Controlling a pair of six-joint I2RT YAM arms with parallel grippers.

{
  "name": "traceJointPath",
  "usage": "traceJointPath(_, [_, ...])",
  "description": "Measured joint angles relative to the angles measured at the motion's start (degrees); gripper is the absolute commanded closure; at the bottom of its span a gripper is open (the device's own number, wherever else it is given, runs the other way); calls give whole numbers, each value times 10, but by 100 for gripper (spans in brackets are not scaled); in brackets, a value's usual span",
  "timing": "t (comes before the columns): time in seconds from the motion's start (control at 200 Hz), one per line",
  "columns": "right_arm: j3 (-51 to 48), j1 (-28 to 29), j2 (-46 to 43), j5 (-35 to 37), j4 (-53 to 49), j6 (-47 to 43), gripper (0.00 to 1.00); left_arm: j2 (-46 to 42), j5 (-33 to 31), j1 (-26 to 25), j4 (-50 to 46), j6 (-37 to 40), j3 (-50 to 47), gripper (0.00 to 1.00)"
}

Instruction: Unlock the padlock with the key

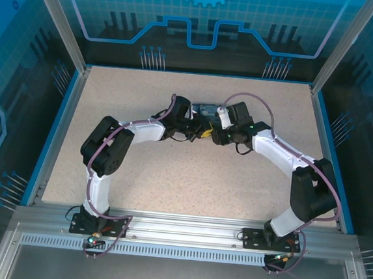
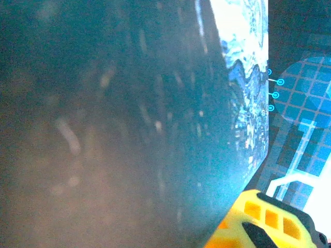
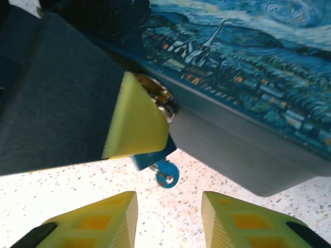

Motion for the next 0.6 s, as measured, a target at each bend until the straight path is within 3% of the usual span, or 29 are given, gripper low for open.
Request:
traceJointPath(0.325, [-16,17,17,22,38,-30,63,0,5,0,-23,9,11,100])
traceJointPath(0.6, [-16,22,49,31,54,-35,73,0,9,0,-31,11,14,100])
